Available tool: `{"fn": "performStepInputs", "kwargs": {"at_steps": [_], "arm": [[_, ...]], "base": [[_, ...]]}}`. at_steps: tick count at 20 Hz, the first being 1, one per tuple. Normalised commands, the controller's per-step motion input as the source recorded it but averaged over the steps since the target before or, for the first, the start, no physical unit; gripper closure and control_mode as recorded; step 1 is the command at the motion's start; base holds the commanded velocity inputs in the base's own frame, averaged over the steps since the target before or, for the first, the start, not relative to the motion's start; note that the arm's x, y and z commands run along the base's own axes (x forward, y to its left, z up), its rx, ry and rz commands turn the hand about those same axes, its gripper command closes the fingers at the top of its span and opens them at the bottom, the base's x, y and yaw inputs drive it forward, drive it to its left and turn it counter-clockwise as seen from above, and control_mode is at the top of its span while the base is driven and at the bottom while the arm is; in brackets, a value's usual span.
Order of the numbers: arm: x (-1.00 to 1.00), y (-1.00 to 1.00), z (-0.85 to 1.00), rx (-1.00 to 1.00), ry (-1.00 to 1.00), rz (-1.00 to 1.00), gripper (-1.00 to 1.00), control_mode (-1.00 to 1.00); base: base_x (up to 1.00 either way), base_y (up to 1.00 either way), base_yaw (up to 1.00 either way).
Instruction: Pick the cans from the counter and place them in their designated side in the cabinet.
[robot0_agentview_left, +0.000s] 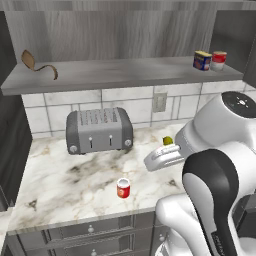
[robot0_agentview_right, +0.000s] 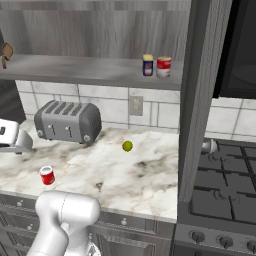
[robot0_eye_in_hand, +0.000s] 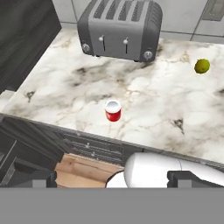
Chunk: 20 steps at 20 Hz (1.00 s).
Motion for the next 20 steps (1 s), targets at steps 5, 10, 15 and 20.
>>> {"fn": "performStepInputs", "kwargs": {"at_steps": [5,10,15,20], "arm": [[0.00,0.06,-0.07,0.00,0.00,0.01,-1.00,-1.00],[0.02,0.04,-0.08,0.00,0.00,0.01,-1.00,-1.00],[0.08,0.04,-0.08,0.00,0.00,0.01,-1.00,-1.00],[0.06,0.01,-0.10,0.00,0.00,0.00,-1.00,-1.00]], "base": [[0.00,0.00,0.00],[0.00,0.00,0.00],[0.00,0.00,0.00],[0.00,0.00,0.00]]}}
